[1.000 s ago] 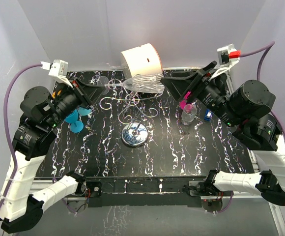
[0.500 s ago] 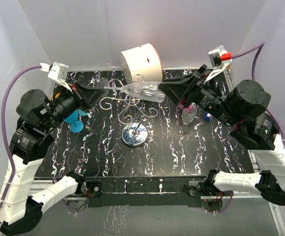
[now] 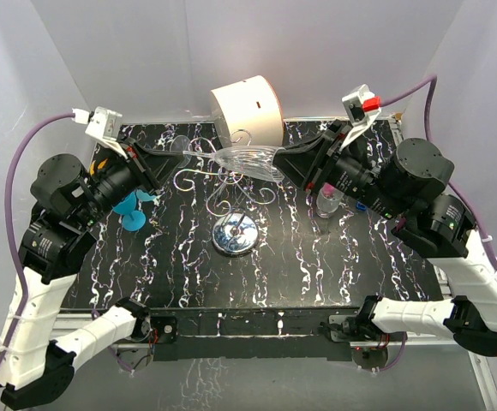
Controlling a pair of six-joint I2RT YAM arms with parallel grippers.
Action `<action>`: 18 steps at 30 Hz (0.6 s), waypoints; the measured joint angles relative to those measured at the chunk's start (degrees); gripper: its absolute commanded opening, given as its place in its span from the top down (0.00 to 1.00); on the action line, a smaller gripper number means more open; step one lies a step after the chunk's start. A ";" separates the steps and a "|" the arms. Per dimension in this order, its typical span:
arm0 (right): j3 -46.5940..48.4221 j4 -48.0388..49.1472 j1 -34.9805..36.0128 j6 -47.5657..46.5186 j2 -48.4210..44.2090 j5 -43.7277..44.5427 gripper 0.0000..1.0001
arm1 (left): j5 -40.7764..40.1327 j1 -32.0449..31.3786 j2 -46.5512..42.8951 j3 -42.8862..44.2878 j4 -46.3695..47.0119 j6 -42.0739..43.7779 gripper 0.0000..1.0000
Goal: Take the wine glass off the wine glass rack
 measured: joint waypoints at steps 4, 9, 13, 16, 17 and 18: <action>0.00 -0.07 -0.04 -0.74 0.02 -0.09 1.00 | 0.00 0.00 0.15 0.00 -0.04 0.63 1.00; -0.72 -0.02 -0.28 -1.33 -0.15 0.28 1.00 | -0.15 0.00 0.02 0.22 -0.52 1.40 0.78; -1.97 0.17 -0.26 -1.64 -1.03 0.42 1.00 | -0.59 0.00 0.17 0.66 -1.27 1.75 0.26; -3.61 0.44 -0.26 -1.95 -2.38 1.46 1.00 | -1.42 0.00 0.50 1.64 -1.75 1.20 0.14; -4.09 0.44 -0.26 -2.16 -2.91 2.19 1.00 | -1.68 0.00 0.52 2.03 -1.75 0.94 0.13; -4.55 0.57 -0.26 -2.45 -3.45 3.15 1.00 | -1.97 0.00 0.52 2.45 -1.77 0.79 0.11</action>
